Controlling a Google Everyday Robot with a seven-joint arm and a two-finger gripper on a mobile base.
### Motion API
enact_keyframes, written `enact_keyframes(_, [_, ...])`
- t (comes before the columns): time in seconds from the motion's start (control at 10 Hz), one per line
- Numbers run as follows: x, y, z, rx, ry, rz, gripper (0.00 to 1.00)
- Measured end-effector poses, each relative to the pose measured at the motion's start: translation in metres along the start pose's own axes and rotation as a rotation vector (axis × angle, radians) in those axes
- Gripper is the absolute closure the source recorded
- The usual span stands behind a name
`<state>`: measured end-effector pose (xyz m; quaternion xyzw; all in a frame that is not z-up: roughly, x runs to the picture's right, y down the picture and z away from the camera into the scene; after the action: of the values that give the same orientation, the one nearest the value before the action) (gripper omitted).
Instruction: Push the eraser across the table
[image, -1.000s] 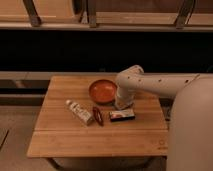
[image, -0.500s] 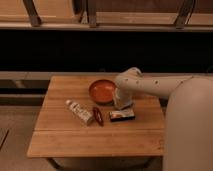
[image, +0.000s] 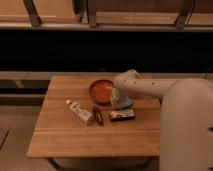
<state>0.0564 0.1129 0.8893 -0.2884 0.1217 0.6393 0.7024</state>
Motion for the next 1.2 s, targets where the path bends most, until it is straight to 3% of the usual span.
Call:
enact_keyframes(0.4, [0.011, -0.005, 0.023, -0.051, 0.041, -0.009, 1.00])
enact_keyframes(0.6, [0.019, -0.009, 0.028, -0.055, 0.064, -0.005, 1.00])
enact_keyframes(0.8, [0.035, -0.010, 0.021, -0.014, 0.094, -0.007, 1.00])
enact_keyframes(1.2, [0.113, -0.036, -0.031, 0.153, 0.200, 0.111, 1.00])
